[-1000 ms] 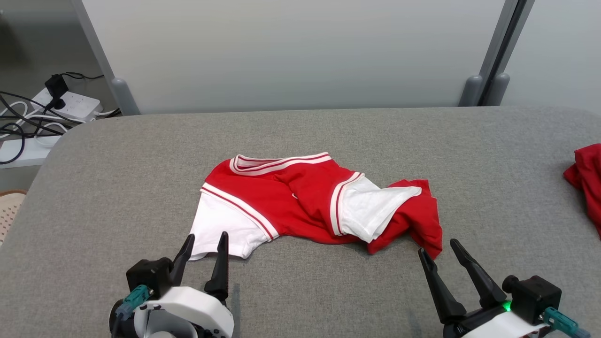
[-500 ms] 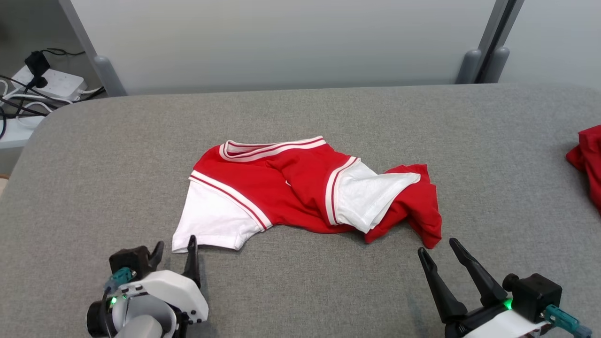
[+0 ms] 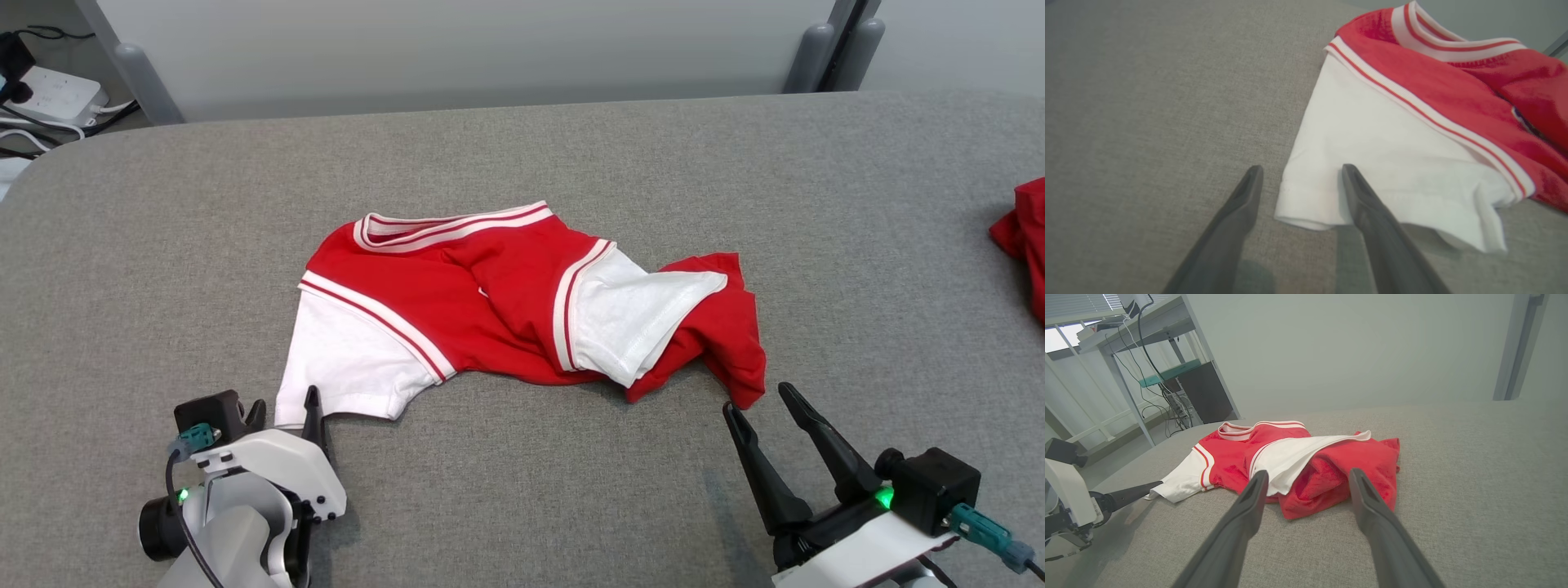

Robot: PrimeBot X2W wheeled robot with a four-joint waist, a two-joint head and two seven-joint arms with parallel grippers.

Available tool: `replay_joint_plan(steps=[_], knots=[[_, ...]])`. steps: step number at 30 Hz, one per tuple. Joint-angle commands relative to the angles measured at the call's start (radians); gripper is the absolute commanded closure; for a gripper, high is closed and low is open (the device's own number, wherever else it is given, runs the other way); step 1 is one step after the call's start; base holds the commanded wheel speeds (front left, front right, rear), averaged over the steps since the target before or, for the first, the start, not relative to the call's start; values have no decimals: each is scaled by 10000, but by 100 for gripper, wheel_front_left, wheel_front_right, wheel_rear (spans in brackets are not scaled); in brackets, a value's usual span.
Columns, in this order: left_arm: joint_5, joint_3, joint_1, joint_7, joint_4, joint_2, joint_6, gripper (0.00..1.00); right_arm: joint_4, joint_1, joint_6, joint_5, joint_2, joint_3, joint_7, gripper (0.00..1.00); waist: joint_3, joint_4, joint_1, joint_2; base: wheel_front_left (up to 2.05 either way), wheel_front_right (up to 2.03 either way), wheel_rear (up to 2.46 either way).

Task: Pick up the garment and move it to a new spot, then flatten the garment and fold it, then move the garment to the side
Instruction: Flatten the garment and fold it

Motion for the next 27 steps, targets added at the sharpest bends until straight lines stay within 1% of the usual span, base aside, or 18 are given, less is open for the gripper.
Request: replay_joint_plan(steps=[1,2,4,5,6,7,13,16,18,20,24,27], knots=[[-36,300,-510,-126,169,186,-130,33,-239,-244,40,62,-136,108,-103,0,24,-4,0,0,0,0,0],[-61,295,-551,-112,314,137,-165,59,-229,-250,40,60,-130,114,-103,0,23,-1,0,0,0,0,0],[-65,256,-627,-88,585,65,-210,77,-213,-261,40,51,-112,122,-103,0,18,12,0,0,0,0,0],[-80,251,-659,-92,685,20,-244,90,-203,-270,40,47,-107,119,-103,0,14,26,0,0,0,0,0],[-80,251,-659,-92,685,20,-244,90,-203,-270,40,47,-107,119,-103,0,14,26,0,0,0,0,0],[-102,247,-680,-93,779,-34,-277,100,-196,-277,40,46,-104,110,-103,0,5,45,0,0,0,0,0],[-174,194,-662,-137,963,-331,-607,100,-52,-266,40,-92,-102,-45,-103,0,-86,208,0,0,0,0,0],[-93,258,-553,-195,688,-352,-645,100,237,-265,40,-247,-19,-263,-103,0,-157,294,0,0,0,0,0],[55,346,-424,-219,305,-275,-573,100,549,-294,40,-250,59,-473,-103,0,-210,355,0,0,0,0,0],[290,582,-235,-226,-424,-157,-413,100,1027,-361,40,-220,53,-623,-103,0,-254,462,0,0,0,0,0],[876,916,452,-230,-2025,26,-45,100,2113,-798,40,-192,-25,-584,29,0,-311,694,0,0,0,0,0],[1144,939,885,-231,-2998,96,142,100,2857,-1236,40,-128,-47,-526,119,0,-339,887,0,0,0,0,0]])
